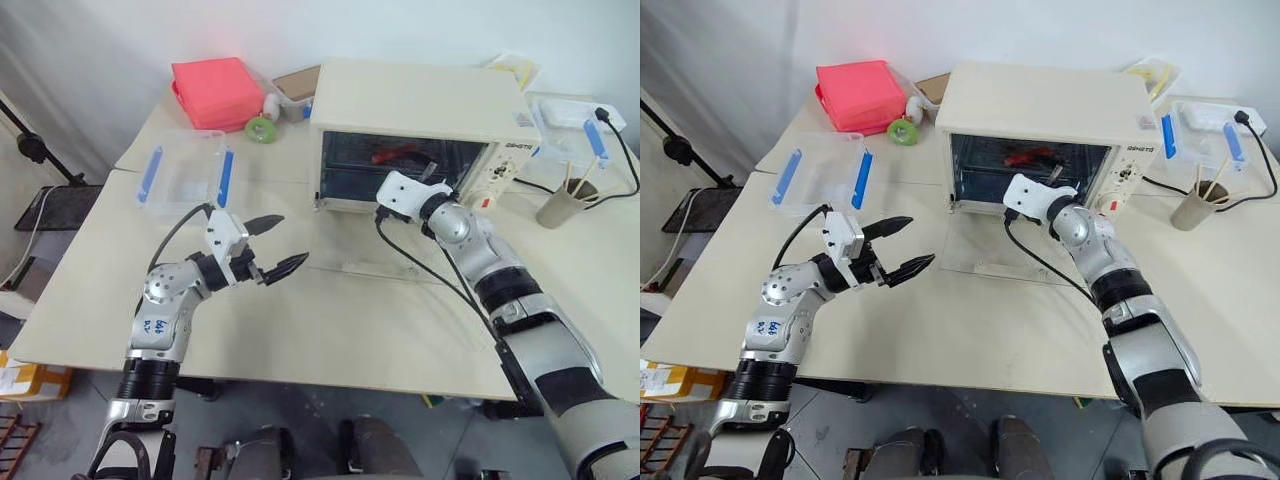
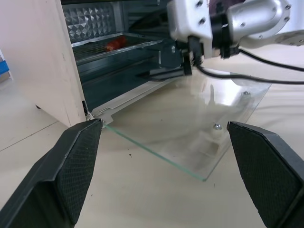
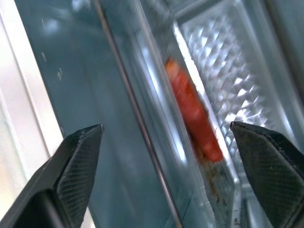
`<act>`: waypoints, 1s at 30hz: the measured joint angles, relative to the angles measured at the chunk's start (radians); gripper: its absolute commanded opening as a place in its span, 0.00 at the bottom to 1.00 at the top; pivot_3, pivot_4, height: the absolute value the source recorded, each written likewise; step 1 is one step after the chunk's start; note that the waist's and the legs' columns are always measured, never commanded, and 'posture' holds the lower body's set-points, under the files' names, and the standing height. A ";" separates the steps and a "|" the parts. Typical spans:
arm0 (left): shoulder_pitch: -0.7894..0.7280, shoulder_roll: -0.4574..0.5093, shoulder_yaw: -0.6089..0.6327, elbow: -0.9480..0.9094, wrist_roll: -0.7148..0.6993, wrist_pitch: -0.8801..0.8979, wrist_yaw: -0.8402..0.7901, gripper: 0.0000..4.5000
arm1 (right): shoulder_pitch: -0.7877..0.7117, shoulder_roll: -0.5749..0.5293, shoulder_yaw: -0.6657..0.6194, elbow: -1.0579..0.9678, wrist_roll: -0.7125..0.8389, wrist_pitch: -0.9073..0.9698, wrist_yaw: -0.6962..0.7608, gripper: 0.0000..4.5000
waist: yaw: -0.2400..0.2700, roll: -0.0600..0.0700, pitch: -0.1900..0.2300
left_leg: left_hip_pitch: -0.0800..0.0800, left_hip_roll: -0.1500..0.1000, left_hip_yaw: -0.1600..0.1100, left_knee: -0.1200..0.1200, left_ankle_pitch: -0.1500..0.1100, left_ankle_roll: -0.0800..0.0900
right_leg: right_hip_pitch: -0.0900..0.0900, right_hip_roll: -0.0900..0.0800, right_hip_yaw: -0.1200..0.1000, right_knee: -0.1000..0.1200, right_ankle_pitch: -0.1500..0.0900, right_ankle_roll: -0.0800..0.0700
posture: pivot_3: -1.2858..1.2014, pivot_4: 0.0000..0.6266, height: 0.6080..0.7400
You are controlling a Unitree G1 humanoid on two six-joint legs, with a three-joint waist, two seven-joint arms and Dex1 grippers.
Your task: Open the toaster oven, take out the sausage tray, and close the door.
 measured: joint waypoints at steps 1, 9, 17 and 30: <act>0.000 -0.003 -0.001 -0.005 -0.001 0.001 0.001 1.00 | -0.011 0.003 0.001 0.022 -0.006 -0.003 -0.016 0.91 | -0.001 0.000 0.000 | 0.000 0.000 0.000 0.000 0.000 0.000 | 0.000 0.000 0.000 0.000 0.000 0.000 | 0.52 0.24 1.00; -0.113 -0.045 -0.022 0.076 0.000 -0.009 -0.005 1.00 | -0.071 0.036 0.006 0.146 -0.051 -0.025 -0.111 0.33 | -0.002 0.000 0.000 | 0.000 0.000 0.000 0.000 0.000 0.000 | 0.000 0.000 0.000 0.001 0.000 0.000 | 0.52 0.24 1.00; -0.369 -0.121 -0.039 0.382 0.025 -0.098 -0.011 1.00 | -0.081 0.031 0.041 0.153 -0.100 -0.050 -0.120 0.00 | -0.004 0.000 0.000 | -0.001 0.000 0.000 0.001 0.000 0.000 | 0.000 0.001 0.000 0.001 0.000 0.000 | 0.52 0.24 1.00; -0.572 -0.146 0.034 0.706 0.014 -0.188 -0.023 1.00 | 0.013 -0.050 0.037 -0.069 -0.117 -0.056 -0.037 0.00 | -0.004 0.000 0.000 | -0.020 0.001 -0.001 0.006 0.000 0.000 | -0.022 0.001 -0.002 0.010 0.000 0.000 | 0.52 0.24 1.00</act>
